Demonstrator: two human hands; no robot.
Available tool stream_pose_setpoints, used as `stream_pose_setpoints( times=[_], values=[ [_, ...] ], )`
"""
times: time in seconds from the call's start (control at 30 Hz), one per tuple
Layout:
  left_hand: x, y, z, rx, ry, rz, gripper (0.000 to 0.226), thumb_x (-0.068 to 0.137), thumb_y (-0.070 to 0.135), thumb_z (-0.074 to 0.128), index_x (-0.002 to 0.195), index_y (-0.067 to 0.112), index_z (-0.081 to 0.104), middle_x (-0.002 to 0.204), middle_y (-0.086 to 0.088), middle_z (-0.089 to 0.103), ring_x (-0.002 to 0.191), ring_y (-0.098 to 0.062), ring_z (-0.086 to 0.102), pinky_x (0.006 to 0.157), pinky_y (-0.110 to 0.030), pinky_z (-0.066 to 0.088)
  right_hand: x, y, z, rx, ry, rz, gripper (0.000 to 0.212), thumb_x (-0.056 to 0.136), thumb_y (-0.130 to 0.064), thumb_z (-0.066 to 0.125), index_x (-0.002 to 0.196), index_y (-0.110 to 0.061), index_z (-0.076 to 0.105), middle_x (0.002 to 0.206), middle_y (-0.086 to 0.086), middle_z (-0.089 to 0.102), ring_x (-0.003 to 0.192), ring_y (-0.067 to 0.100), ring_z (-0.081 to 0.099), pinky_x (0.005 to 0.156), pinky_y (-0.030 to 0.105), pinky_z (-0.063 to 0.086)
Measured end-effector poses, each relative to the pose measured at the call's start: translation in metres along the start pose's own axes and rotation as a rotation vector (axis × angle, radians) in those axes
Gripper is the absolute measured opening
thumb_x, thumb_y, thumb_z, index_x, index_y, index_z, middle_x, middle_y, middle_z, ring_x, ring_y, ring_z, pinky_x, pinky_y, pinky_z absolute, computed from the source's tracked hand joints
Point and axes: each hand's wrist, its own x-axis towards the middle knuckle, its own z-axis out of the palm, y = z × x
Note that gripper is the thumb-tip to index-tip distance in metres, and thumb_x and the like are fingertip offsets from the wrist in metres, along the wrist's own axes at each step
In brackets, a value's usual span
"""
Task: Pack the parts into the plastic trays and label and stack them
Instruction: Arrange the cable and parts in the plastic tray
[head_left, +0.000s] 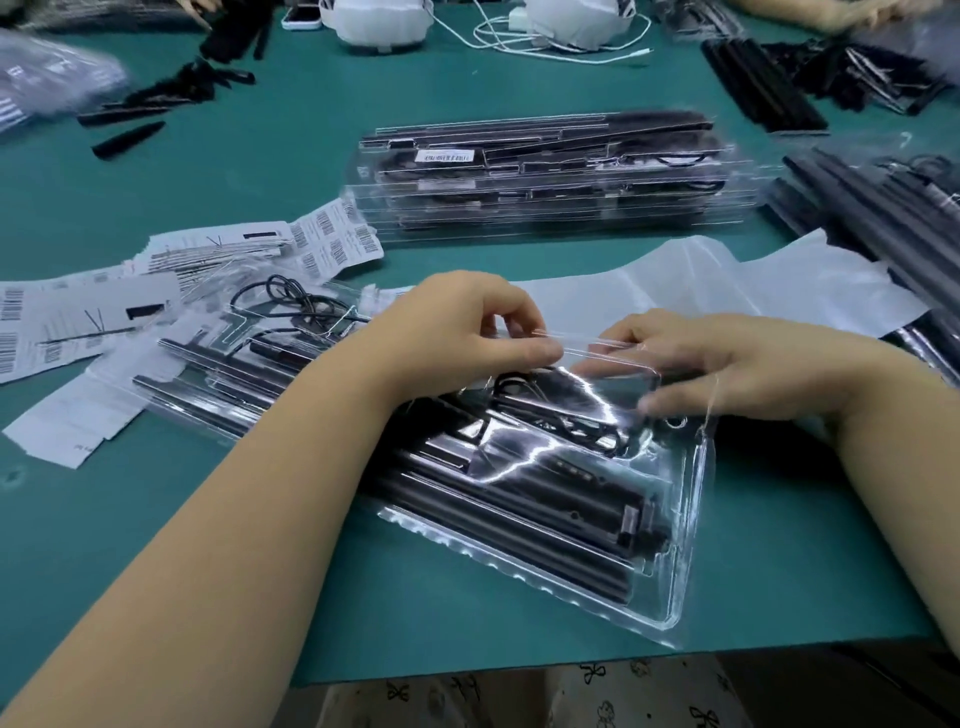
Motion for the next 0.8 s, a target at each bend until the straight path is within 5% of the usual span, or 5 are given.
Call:
stream_pose_setpoints(
  times=[0.23, 0.37, 0.47, 0.57, 0.8],
  values=[
    [0.001, -0.001, 0.0, -0.01, -0.005, -0.016, 0.016, 0.078, 0.05, 0.068, 0.077, 0.034, 0.066, 0.071, 0.033, 0.058, 0.061, 0.006, 0.053, 0.054, -0.007, 0.036, -0.002, 0.003, -0.005, 0.149, 0.116, -0.04, 0.025, 0.055, -0.025, 0.08, 0.08, -0.023, 0.078, 0.11, -0.014, 0.067, 0.101, 0.007, 0.064, 0.082, 0.012, 0.046],
    [0.001, -0.003, 0.002, -0.032, -0.009, -0.028, 0.019, 0.078, 0.051, 0.068, 0.091, 0.04, 0.061, 0.08, 0.019, 0.062, 0.064, 0.004, 0.052, 0.066, -0.02, 0.045, -0.013, 0.006, -0.016, 0.262, 0.045, -0.027, 0.038, 0.067, -0.009, 0.071, 0.103, -0.02, 0.073, 0.117, -0.005, 0.067, 0.104, 0.01, 0.064, 0.087, 0.017, 0.049],
    [0.003, -0.003, 0.003, 0.04, -0.029, -0.03, 0.018, 0.078, 0.054, 0.066, 0.091, 0.041, 0.066, 0.08, 0.018, 0.06, 0.069, 0.004, 0.053, 0.071, -0.027, 0.048, -0.025, 0.007, -0.027, 0.512, 0.049, 0.067, 0.044, 0.07, -0.02, 0.077, 0.113, -0.021, 0.069, 0.106, 0.01, 0.07, 0.086, 0.021, 0.068, 0.064, 0.028, 0.056],
    [0.003, -0.002, 0.002, 0.082, -0.032, -0.018, 0.02, 0.08, 0.054, 0.063, 0.089, 0.038, 0.071, 0.082, 0.018, 0.059, 0.074, 0.003, 0.054, 0.073, -0.028, 0.049, -0.021, -0.001, -0.022, 0.301, 0.033, 0.191, 0.06, 0.048, -0.056, 0.086, 0.1, -0.03, 0.073, 0.084, 0.011, 0.07, 0.065, 0.016, 0.064, 0.048, 0.023, 0.049],
    [0.003, 0.003, 0.007, 0.216, -0.03, -0.024, 0.012, 0.091, 0.044, 0.052, 0.082, 0.037, 0.056, 0.073, 0.022, 0.055, 0.07, 0.002, 0.052, 0.068, -0.026, 0.04, -0.011, -0.015, -0.008, 0.091, 0.084, 0.316, 0.018, 0.073, -0.032, 0.072, 0.067, -0.015, 0.07, 0.054, 0.0, 0.06, 0.042, 0.009, 0.049, 0.037, 0.019, 0.037]
  ],
)
